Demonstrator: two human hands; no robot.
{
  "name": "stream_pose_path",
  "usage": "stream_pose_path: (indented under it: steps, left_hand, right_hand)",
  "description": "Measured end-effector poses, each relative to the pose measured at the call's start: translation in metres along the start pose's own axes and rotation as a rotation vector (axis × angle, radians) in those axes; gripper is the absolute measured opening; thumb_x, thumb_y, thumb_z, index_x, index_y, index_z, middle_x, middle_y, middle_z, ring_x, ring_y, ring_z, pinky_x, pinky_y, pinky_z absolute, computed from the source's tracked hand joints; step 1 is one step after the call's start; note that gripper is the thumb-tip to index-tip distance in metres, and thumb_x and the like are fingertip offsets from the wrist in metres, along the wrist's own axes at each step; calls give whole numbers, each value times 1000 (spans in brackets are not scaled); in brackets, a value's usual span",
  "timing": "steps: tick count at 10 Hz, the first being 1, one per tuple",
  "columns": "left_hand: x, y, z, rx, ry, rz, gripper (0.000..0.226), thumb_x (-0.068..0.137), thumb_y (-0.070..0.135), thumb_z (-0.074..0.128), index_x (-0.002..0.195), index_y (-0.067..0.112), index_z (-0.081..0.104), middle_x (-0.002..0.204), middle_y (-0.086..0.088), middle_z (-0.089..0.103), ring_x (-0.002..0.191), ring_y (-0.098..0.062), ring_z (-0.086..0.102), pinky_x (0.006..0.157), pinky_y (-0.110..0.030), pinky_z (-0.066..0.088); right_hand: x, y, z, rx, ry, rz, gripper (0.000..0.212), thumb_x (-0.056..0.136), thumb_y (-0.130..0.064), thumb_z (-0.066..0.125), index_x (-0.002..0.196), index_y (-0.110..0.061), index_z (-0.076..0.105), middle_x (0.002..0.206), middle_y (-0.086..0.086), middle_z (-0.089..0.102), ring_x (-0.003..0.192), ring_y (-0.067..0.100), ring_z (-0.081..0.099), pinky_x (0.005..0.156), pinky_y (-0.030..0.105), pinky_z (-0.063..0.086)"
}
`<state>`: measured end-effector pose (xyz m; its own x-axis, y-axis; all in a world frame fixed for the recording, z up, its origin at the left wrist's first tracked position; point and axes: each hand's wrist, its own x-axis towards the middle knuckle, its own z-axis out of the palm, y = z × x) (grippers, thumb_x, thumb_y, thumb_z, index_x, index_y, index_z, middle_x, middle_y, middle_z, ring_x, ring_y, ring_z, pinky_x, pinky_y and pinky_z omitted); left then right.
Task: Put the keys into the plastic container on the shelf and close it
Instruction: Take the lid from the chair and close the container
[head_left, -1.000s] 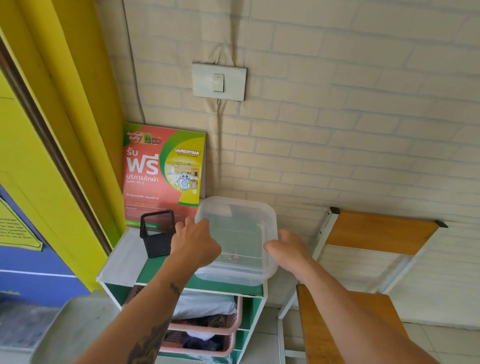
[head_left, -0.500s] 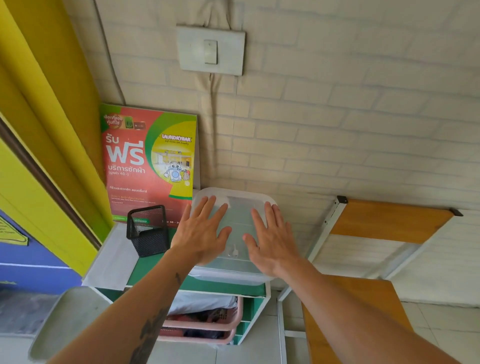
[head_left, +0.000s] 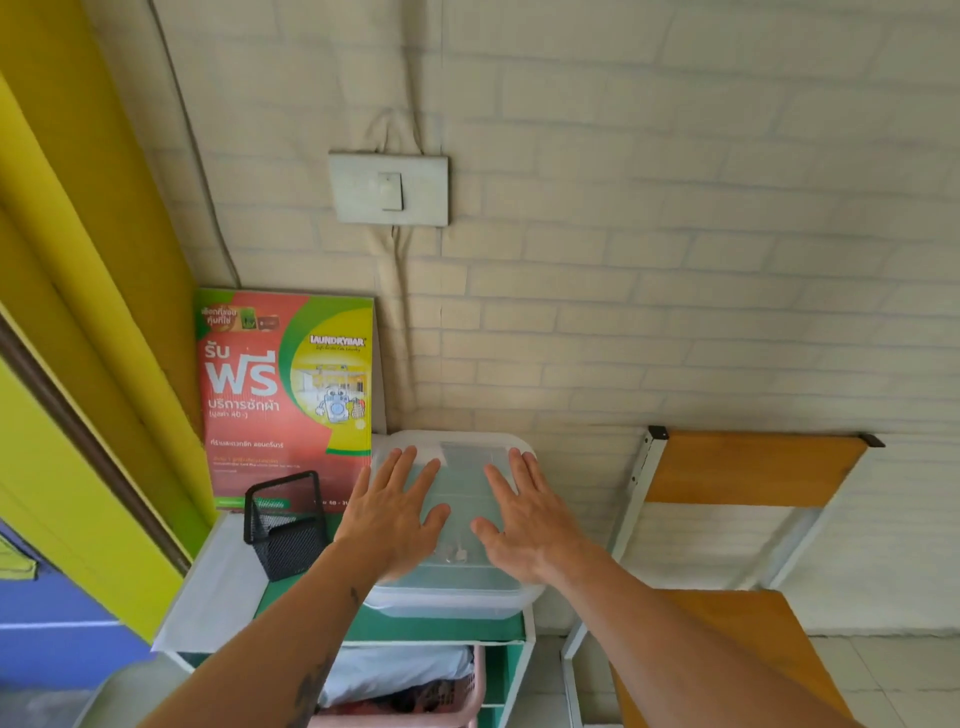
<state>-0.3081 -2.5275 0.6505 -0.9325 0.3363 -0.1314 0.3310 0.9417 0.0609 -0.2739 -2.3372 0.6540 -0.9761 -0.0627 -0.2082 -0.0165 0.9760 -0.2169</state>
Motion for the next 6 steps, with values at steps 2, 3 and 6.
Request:
stream_pose_path:
  steps: [2, 3, 6]
  left_hand:
    - [2, 5, -10, -28, -46, -7, 69, 97, 56, 20, 159, 29, 2, 168, -3, -9, 154, -23, -10, 123, -50, -1]
    - [-1, 9, -21, -23, -44, -22, 68, 98, 51, 27, 158, 26, 10, 168, -3, -1, 154, -24, -3, 123, -52, 2]
    - [-26, 48, -68, -3, 61, -52, 64, 99, 45, 29, 155, 14, 24, 165, -3, 20, 152, -21, 16, 123, -50, 10]
  right_hand:
    - [-8, 3, -16, 66, -14, -5, 75, 99, -53, 36, 159, -23, 2, 166, 4, -17, 152, 21, -16, 124, 46, 4]
    - [-19, 11, -26, 137, 0, 33, 74, 100, -51, 38, 159, -21, 7, 168, 3, -11, 153, 20, -11, 122, 44, 6]
    - [-74, 47, -71, 202, 88, 113, 72, 100, -47, 38, 159, -21, 7, 168, 2, -6, 154, 19, -7, 122, 47, 10]
